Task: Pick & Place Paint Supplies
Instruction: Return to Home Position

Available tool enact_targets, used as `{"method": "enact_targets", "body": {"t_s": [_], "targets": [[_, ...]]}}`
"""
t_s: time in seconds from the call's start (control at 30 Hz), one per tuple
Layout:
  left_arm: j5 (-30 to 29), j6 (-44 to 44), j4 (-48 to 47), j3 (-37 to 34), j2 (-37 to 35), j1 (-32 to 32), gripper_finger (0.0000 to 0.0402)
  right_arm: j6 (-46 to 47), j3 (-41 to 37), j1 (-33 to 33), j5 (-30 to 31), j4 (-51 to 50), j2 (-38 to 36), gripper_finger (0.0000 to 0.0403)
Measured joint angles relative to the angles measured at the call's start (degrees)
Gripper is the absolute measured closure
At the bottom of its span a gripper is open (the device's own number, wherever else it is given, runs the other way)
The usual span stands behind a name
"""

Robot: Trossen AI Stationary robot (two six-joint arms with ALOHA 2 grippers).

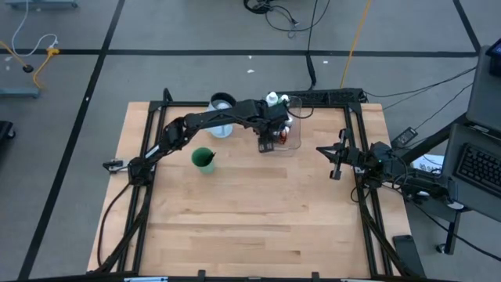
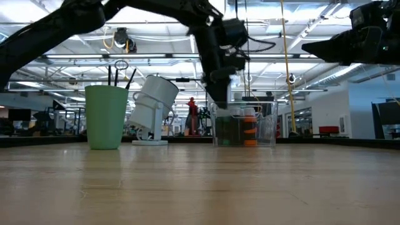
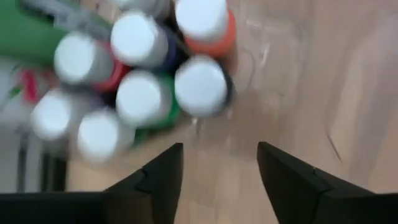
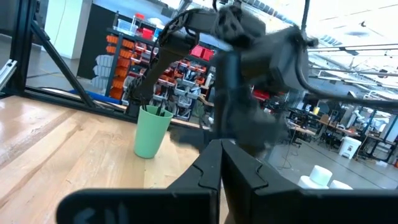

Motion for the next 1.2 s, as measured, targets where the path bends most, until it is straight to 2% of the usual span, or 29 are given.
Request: {"method": "enact_targets", "body": {"t_s": [0.1, 0.27, 0.33, 0.4, 0.47, 0.53, 0.7, 0.83, 0.93, 1.03, 1.2], "targets": [[-2.53, 0.85, -6.49, 0.0, -4.15, -1.25, 0.0227, -0.01, 0.0, 0.0, 0.0, -0.02, 0.0, 0.0399], [-3.71, -0.38, -20.76, 0.02, -14.9, -2.67, 0.0319, -0.02, 0.0, 0.0, 0.0, -0.05, 0.02, 0.0399], [-2.79, -2.58, -25.81, -0.95, -20.18, -2.27, 0.0359, -0.02, 0.0, 0.0, 0.0, -0.49, 0.02, 0.0399], [1.08, -4.52, -25.74, -5.39, -27.31, -1.41, 0.039, -0.02, 0.0, 0.0, 0.0, -1.42, 0.02, 0.0399], [5.5, -4.35, -20.43, -14.1, -36.29, -0.34, 0.0392, -0.02, 0.0, 0.0, 0.0, -1.76, 0.02, 0.0399], [7.16, -3.67, -10.3, -26.65, -46.69, -0.02, 0.0387, 0.03, 0.0, 0.0, 0.0, -1.92, 0.02, 0.0399], [8.31, -1.81, 25.38, -64.66, -72.97, -0.02, 0.0399, 0.44, -0.01, 0.0, 0.0, -2.29, 0.07, 0.0399], [11.47, -1.01, 54.25, -90.77, -88.36, 0.06, 0.0399, 4.79, 0.0, 0.0, -0.04, -2.14, 0.07, 0.0399], [13.45, 1.63, 60.07, -102.06, -97.05, 1.23, 0.0399, 6.57, 0.0, 0.0, -0.07, -2.08, 0.04, 0.0399], [16.71, 1.93, 64.15, -109.46, -105.95, 4.39, 0.04, 7.98, 0.57, -0.23, 0.11, -2.21, 0.04, 0.0401], [24.77, -2.71, 66.34, -116.59, -115.83, 8.46, 0.0401, 12.55, 1.29, -1.95, 0.18, -1.51, 0.04, 0.0402]]}}
